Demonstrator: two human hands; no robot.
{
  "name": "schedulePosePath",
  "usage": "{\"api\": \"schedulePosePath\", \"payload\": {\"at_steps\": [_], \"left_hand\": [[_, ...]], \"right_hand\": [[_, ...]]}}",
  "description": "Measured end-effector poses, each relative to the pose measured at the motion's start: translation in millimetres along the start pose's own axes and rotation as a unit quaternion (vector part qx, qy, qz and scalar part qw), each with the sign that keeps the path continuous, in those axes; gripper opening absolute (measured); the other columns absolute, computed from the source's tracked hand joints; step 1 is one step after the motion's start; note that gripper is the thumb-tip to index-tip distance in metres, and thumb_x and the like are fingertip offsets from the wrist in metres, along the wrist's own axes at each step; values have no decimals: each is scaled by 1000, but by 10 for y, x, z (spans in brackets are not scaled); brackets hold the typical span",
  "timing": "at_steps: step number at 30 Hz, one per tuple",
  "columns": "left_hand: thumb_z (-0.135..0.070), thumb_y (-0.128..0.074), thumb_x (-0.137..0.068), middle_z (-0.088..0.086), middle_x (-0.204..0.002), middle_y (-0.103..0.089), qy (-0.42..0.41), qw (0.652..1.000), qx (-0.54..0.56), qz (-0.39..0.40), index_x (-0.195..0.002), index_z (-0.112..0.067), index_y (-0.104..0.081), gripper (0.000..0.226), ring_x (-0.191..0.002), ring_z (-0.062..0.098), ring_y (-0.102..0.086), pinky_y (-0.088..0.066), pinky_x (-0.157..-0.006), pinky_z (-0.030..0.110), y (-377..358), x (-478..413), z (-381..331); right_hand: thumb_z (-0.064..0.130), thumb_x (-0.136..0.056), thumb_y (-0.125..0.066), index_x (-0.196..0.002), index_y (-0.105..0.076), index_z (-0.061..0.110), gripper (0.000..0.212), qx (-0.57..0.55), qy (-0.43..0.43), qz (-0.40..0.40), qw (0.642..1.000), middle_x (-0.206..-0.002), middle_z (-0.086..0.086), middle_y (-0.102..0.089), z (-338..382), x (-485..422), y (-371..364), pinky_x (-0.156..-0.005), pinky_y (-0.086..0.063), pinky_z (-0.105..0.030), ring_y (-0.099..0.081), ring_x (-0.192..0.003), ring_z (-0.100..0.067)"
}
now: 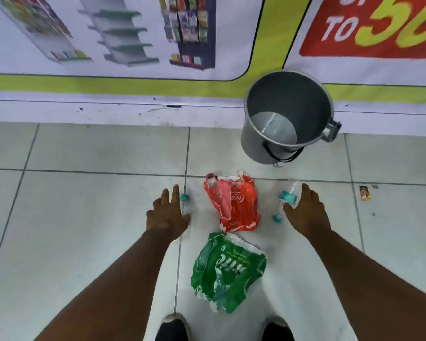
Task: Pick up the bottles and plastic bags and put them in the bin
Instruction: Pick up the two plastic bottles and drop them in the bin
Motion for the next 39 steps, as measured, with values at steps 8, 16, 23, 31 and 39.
{"api": "schedulePosePath", "payload": {"at_steps": [8, 16, 23, 31, 39], "left_hand": [[-49, -61, -87, 10, -160, -26, 33, 999, 20, 33, -156, -24, 3, 97, -134, 36, -42, -47, -100, 51, -639, -369, 225], [-38, -62, -88, 12, -139, -48, 39, 998, 33, 41, -156, -25, -1, 93, -111, 32, -59, -55, -85, 44, -750, -470, 189], [-40, -64, -87, 10, -135, -51, 10, 994, 98, -51, -153, -26, -12, 86, -107, 31, -60, -56, -79, 46, -8, -110, 30], [-33, -71, -82, 7, -132, -58, -28, 972, 195, -132, -148, -22, -29, 79, -109, 29, -62, -55, -84, 44, 1191, 221, -409], [-34, -74, -82, 5, -132, -60, -96, 953, 250, -142, -140, -22, -41, 68, -113, 28, -61, -56, -90, 47, 1605, 366, -860]], "right_hand": [[41, -83, -72, -151, -25, 10, 88, -65, -93, -18, 993, -144, -19, -45, -230, -516, -560, -104, -46, -55, -49, -129, -45], [34, -78, -79, -144, -27, 9, 87, -65, -132, -33, 989, -131, -20, -57, -317, -698, -633, -96, -50, -51, -58, -119, -44], [28, -71, -86, -144, -30, 10, 94, -120, -126, -47, 984, -128, -20, -56, -298, -103, -193, -91, -51, -47, -60, -115, -43], [24, -72, -85, -135, -46, 22, 74, -225, -12, -129, 966, -115, -4, -62, 173, 407, 1043, -72, -54, -30, -67, -93, -24], [21, -74, -87, -137, -45, 18, 76, -359, 61, -213, 907, -127, -7, -65, 1092, -114, 2225, -83, -48, -24, -68, -109, -24]]}}
Point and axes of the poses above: each hand's wrist, its own x-axis away from the middle knuckle, its own y-axis out of the back of the hand, z = x × y, the point moved 9 cm from there along -x, towards the middle knuckle
